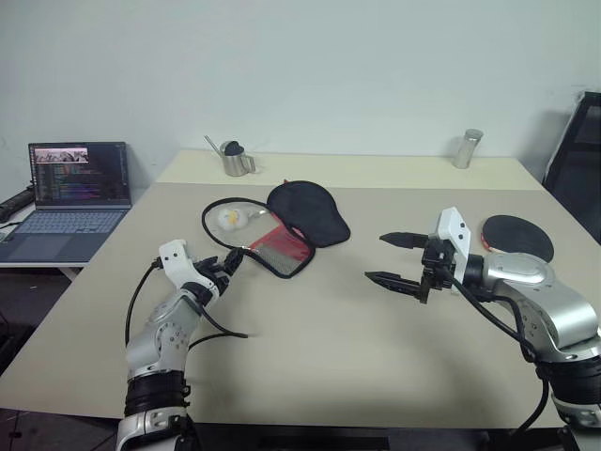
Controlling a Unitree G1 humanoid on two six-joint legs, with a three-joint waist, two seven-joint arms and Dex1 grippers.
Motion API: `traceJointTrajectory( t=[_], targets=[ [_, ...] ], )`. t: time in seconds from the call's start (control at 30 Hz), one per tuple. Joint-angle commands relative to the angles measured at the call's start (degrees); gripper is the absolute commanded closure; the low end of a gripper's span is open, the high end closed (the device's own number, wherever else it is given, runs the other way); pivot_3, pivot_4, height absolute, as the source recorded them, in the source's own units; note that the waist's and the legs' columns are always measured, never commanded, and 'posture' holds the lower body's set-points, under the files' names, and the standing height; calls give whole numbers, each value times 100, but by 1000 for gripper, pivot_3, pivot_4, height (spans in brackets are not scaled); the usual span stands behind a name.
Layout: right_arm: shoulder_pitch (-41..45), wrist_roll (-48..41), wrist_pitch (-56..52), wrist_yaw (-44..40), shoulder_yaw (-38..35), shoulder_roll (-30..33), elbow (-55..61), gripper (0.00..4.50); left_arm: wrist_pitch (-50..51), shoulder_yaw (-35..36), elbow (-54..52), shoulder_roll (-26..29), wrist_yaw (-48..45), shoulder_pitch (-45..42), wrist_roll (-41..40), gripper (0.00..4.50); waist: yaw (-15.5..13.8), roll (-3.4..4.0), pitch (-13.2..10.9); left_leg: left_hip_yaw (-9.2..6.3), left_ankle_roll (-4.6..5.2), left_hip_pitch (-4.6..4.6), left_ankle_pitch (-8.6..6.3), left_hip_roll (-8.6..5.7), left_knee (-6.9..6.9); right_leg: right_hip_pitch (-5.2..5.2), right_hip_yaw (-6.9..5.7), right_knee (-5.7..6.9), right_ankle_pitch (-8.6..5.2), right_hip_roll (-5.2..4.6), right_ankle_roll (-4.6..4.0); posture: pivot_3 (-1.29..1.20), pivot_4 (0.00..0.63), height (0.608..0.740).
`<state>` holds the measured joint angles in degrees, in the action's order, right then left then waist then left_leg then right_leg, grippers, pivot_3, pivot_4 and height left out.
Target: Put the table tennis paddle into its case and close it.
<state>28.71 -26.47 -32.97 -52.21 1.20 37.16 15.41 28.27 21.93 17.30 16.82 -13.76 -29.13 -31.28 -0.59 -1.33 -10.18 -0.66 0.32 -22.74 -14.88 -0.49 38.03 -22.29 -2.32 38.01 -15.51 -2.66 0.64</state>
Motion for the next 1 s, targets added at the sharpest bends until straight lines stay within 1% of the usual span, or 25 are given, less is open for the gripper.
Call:
traceJointTrajectory(
  t=[0.03, 0.33, 0.43, 0.6, 0.63, 0.73, 0.77, 1.0],
  targets=[
    [14, -76, 30, 57, -156, 46, 249, 50, -35, 158, 186, -109, 147, -378, -136, 601, 0, 0, 0, 0, 0, -1, 0, 0, 0, 0, 0, -1, 0, 0, 0, 0, 150, 740],
    [-18, -70, 44, 81, -170, 101, 254, 50, -194, 322, 895, -237, 150, -1038, -164, 601, 6, -5, -3, 0, -2, -1, 0, 0, 0, -1, -1, 0, 0, -1, 0, 0, 150, 740],
    [-33, -60, 69, 89, -162, 106, 247, 0, -261, 374, 1088, -255, 213, -1146, -154, 1214, 10, -6, -3, 0, -3, -2, 1, 0, 0, -2, -1, -1, 0, -1, 0, 0, 150, 740],
    [-32, -44, 85, 124, -153, 91, 249, 0, -352, 384, 1384, -280, 243, -1307, -107, 3046, 8, -10, -6, 0, -4, -2, 1, -1, 0, -2, -1, -1, 0, -1, 0, 0, 150, 740],
    [-28, -44, 85, 132, -153, 85, 248, 0, -375, 371, 1457, -293, 242, -1372, -101, 3312, 6, -11, -6, 0, -4, -2, 1, -1, 0, -2, -1, -1, 0, -1, 0, 0, 150, 740],
    [-18, -41, 79, 152, -152, 83, 263, 0, -356, 275, 1617, -316, 123, -1558, -80, 4395, 5, -14, -8, 0, -5, -3, 1, -1, 0, -2, -2, -1, 0, -2, 1, 0, 150, 740],
    [-13, -45, 70, 158, -161, 93, 278, 0, -310, 234, 1647, -306, 43, -1606, -79, 4466, 6, -14, -8, 0, -5, -3, 1, -2, 0, -2, -2, -1, 0, -2, 1, 0, 150, 740],
    [-45, -106, -2, 171, -353, 292, 406, 0, 565, -227, 1635, -71, -916, -1692, -138, 4466, 15, -14, -8, 0, -9, -3, 3, -3, 0, -2, -3, -1, 0, -2, 1, 0, 150, 740]
  ],
)
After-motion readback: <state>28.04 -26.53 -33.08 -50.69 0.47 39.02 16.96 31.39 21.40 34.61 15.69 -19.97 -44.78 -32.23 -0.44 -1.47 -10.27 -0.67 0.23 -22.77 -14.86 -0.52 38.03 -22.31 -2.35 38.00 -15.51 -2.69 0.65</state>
